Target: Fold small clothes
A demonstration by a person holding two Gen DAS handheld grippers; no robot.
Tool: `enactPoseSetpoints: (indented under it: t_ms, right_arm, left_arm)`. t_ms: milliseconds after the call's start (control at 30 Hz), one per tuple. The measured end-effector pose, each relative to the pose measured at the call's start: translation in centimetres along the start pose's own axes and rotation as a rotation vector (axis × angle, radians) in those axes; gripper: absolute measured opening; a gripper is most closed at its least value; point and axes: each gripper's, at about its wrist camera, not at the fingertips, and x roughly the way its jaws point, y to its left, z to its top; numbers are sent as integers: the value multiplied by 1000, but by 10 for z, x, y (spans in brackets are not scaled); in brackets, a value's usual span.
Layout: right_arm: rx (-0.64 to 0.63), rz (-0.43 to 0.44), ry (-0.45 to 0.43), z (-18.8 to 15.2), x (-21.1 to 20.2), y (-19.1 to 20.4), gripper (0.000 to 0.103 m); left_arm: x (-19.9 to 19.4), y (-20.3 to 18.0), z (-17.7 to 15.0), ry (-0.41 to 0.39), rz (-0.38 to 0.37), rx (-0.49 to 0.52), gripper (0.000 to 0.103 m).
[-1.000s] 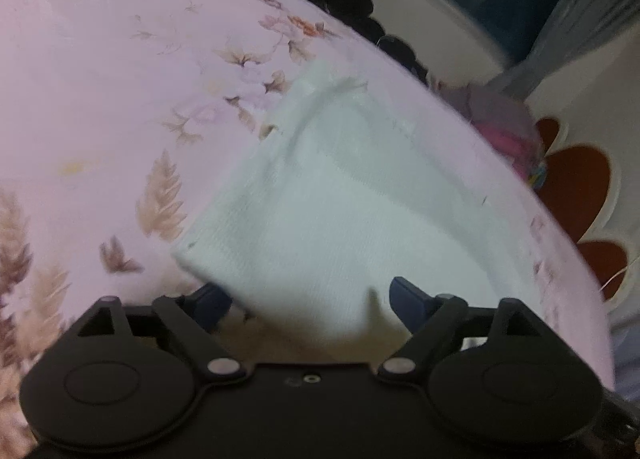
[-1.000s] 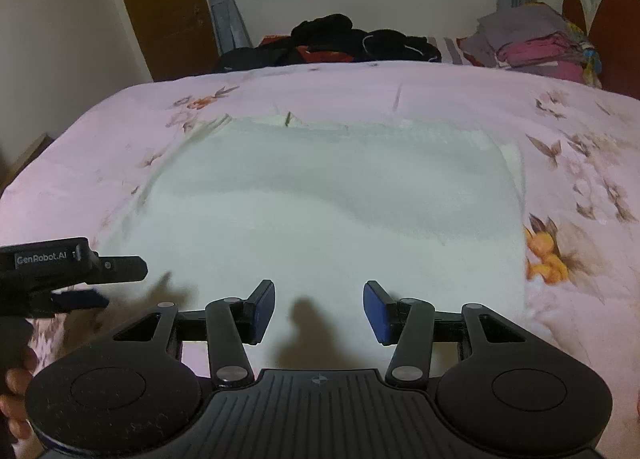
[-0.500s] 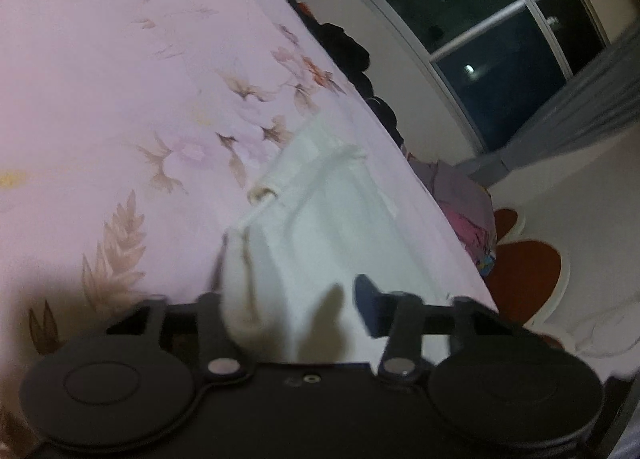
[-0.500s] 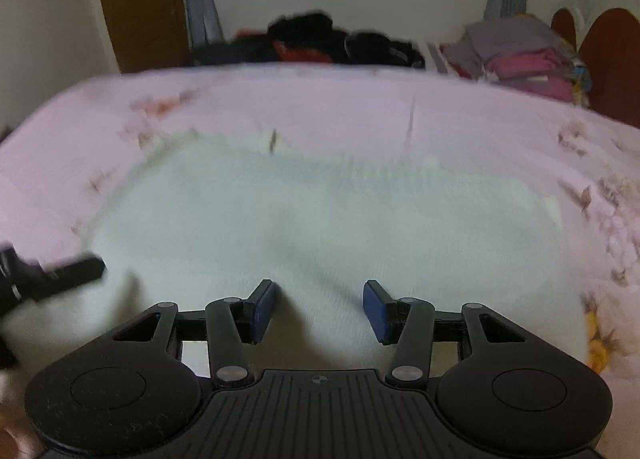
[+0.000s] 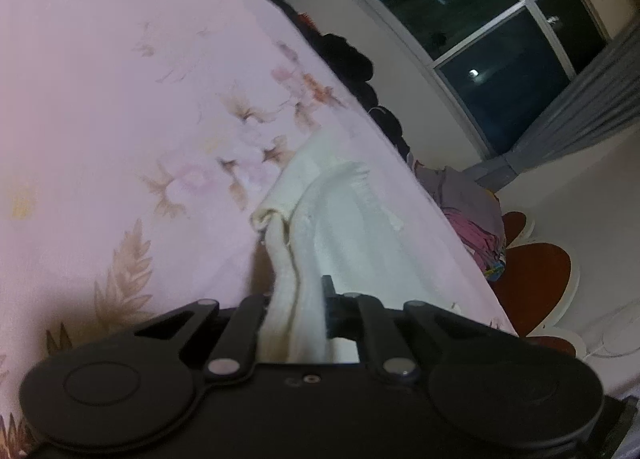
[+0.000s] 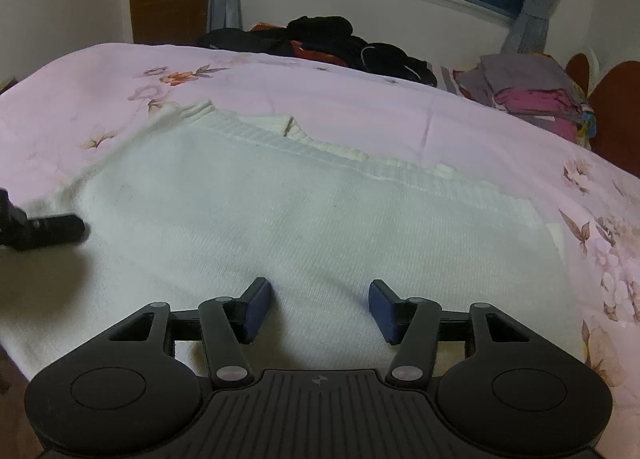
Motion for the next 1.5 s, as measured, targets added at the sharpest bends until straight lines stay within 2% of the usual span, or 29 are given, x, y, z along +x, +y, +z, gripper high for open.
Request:
enactPoseSetpoints:
  t_ms: [200, 467, 567, 667, 733, 833, 900, 967, 1033, 1133, 1233, 1333, 1500]
  right_arm:
    - [161, 51, -51, -2, -27, -30, 56]
    - [290, 44, -101, -12, -71, -82, 56]
    - [360, 20, -119, -24, -91, -109, 56]
    - [418, -14, -132, -37, -108, -135, 56]
    - [447, -37, -130, -45, -117, -150, 56]
    - [492, -41, -132, -55, -129, -167, 56]
    - [511, -17, -138, -58, -135, -173, 56]
    - [516, 29, -140, -58, -139, -173, 56]
    - [511, 75, -137, -57, -138, -169, 56]
    - [501, 140, -113, -49, -129, -162, 56]
    - [504, 174, -86, -43, -116, -156, 56]
    - [530, 199, -68, -40, -99, -155, 56]
    - [569, 208, -36, -35, -73, -159, 55]
  left_arm:
    - [-12, -43, -6, -44, -9, 179, 7]
    - [-9, -128, -43, -35, -130, 436, 7]
    - [-4, -159, -69, 1, -197, 522, 7]
    - [6, -180, -106, 72, -244, 613, 7]
    - [16, -189, -133, 133, -246, 688, 7]
    - [33, -190, -167, 248, -204, 752, 11]
    - [31, -187, -182, 264, -193, 776, 17]
    - [23, -184, -190, 280, -215, 777, 22]
    - [17, -182, -193, 307, -228, 783, 22]
    - [4, -176, -189, 346, -248, 790, 30]
    - [-7, -170, -176, 355, -241, 768, 42]
    - [-25, -159, -156, 304, -212, 770, 45]
    - [-40, -145, -117, 172, -120, 761, 55]
